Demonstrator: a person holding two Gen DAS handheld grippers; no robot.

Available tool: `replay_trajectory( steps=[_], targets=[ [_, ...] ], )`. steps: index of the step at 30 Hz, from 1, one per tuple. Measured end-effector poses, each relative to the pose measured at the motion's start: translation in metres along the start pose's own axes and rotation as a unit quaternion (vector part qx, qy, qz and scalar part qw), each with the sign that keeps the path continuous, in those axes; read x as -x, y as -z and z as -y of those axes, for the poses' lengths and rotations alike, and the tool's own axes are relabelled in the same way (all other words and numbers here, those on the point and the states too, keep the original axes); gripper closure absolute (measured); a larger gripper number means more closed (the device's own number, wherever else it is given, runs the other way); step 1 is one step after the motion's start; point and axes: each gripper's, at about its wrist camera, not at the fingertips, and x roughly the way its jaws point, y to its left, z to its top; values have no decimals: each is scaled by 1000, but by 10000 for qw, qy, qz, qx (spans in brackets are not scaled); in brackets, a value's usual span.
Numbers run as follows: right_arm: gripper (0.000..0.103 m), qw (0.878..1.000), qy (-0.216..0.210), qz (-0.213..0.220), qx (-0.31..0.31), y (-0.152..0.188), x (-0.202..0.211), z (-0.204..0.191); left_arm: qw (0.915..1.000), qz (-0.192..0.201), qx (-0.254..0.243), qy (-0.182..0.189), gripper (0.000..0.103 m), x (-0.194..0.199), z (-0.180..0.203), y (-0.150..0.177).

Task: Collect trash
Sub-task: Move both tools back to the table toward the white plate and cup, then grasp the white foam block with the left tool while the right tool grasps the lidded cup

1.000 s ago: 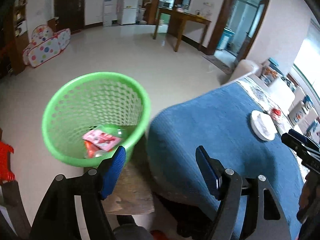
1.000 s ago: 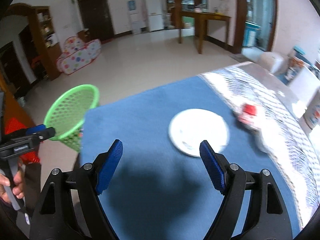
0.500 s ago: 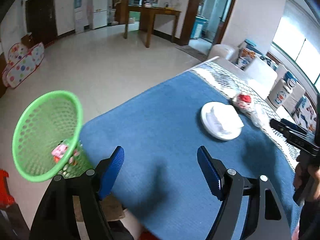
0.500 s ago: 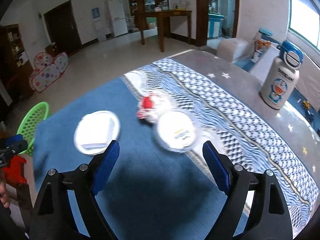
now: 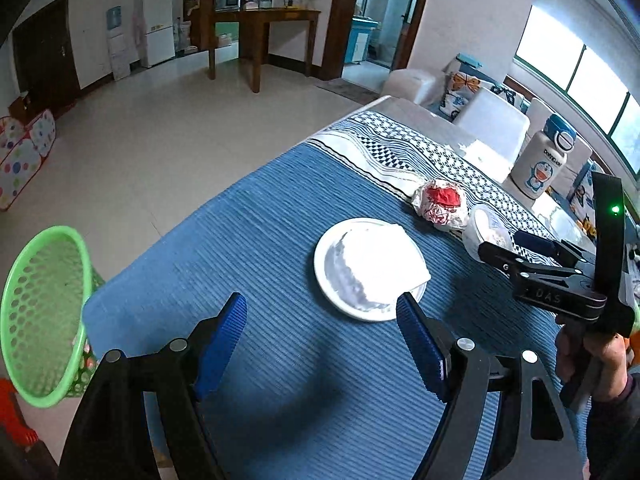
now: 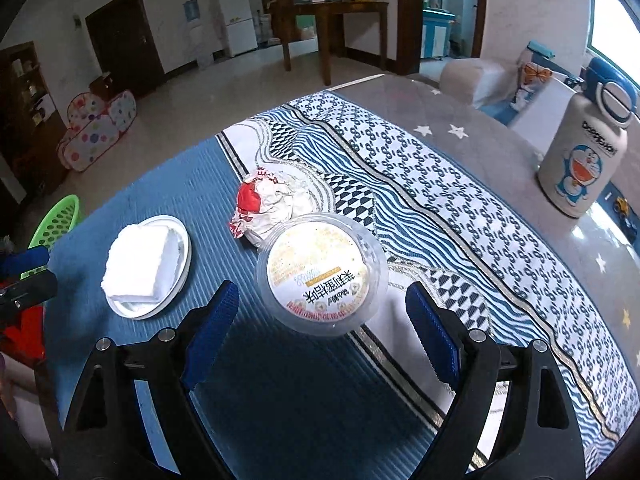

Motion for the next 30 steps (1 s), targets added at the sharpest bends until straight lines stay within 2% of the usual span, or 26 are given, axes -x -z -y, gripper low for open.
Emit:
replay_trajectory(
  steps=[4, 12, 20, 30],
  targets=[
    [19, 10000, -25, -26, 22, -2, -5, 2, 9999, -79, -29, 58, 29, -11, 7, -6],
    [35, 9999, -85, -84, 22, 0, -10, 5, 9997, -220, -80, 54, 29, -29, 23, -14],
    [37, 10000, -89, 12, -26, 4, 1, 13, 9994, -329, -108, 44, 26, -42, 34, -20],
    [37, 9997, -169, 180, -89, 8, 22, 21, 9986, -437, -250, -144, 22, -59, 51, -29]
  ],
)
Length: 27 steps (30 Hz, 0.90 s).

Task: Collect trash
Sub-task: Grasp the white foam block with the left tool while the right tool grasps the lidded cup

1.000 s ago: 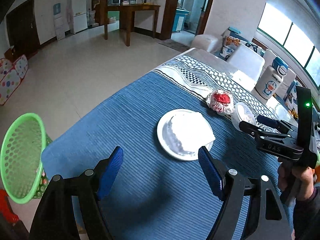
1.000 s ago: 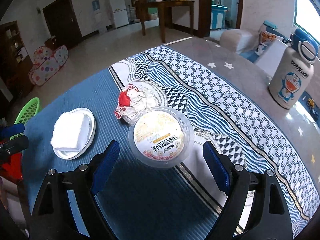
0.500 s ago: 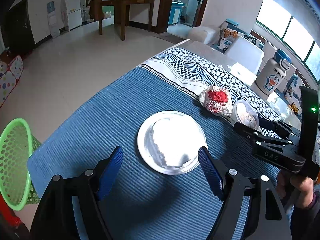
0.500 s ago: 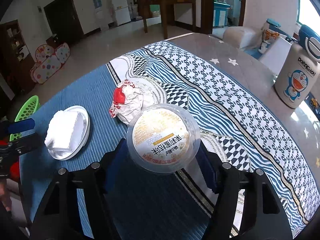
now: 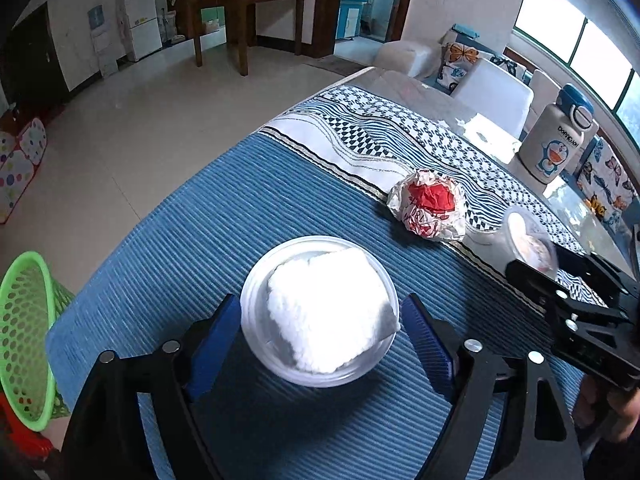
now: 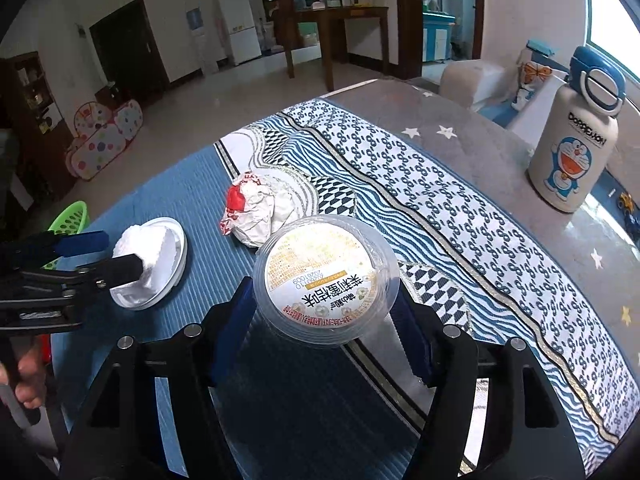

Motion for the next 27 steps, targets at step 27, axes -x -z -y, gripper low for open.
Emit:
replay_trajectory(
  steps=[27],
  targets=[
    [37, 9997, -147, 191, -17, 19, 40, -16, 9991, 308, 282, 96, 34, 30, -17, 11]
  ],
)
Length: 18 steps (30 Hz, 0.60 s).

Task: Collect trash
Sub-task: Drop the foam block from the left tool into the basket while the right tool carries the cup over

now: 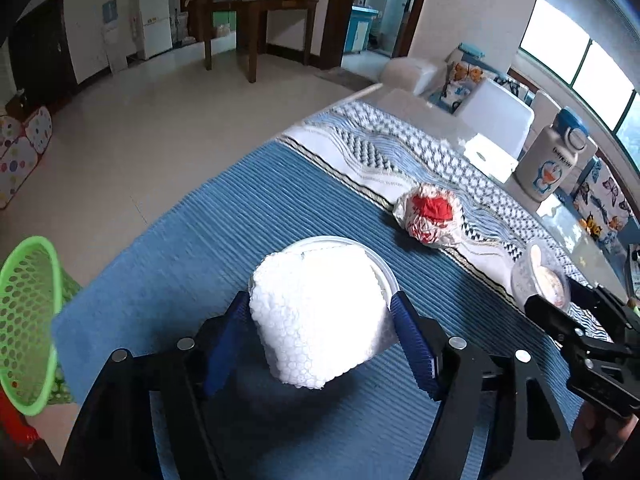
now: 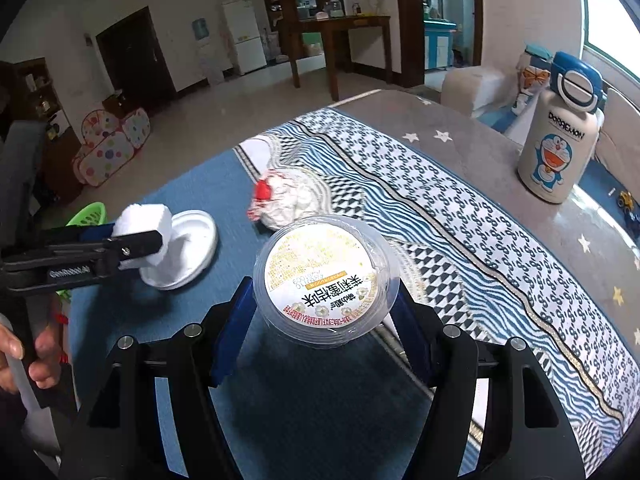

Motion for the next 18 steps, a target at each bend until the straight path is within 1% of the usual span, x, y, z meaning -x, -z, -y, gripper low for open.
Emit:
replay_trajectory(
  steps=[4, 8, 11, 18],
  targets=[
    [36, 9999, -108, 65, 97, 1, 10, -19, 9997, 238, 78, -42, 34, 29, -20, 3],
    [37, 9994, -233, 132, 211, -1, 15, -40, 9987, 445, 158, -191, 34, 53, -43, 9],
    [36, 9989, -323, 164, 312, -2, 16, -59, 9974, 564, 241, -366, 34, 70, -65, 13],
    [36, 9966, -593, 171, 537, -4, 10, -107, 9934, 696, 523, -750, 34, 95, -124, 26]
  ],
)
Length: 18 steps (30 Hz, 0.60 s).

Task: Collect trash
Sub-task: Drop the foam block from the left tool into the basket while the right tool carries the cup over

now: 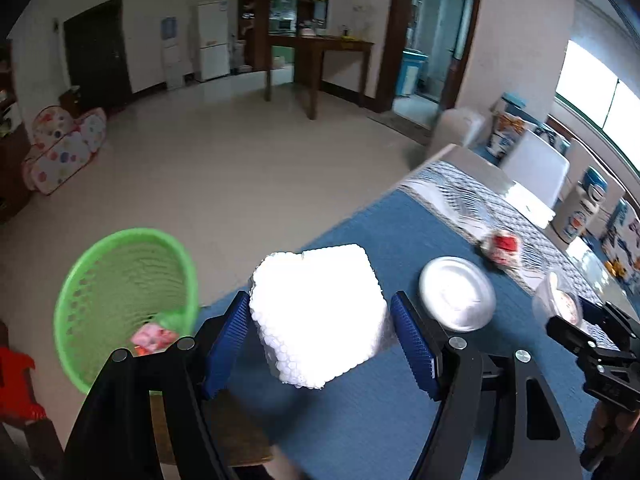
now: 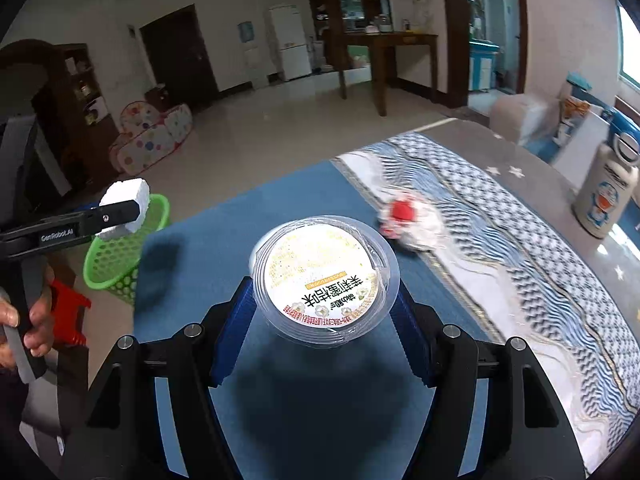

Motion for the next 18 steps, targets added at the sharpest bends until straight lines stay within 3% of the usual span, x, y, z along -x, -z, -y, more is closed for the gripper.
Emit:
replay_trajectory(
  steps=[10, 18],
  targets=[
    [36, 9991, -310, -82, 274, -9, -22, -57, 9959, -86, 580, -694, 34, -4, -106, 14],
    [36, 9974, -511, -156, 475, -17, -39, -98, 9904, -371, 967, -920, 34, -29, -167, 25]
  ],
)
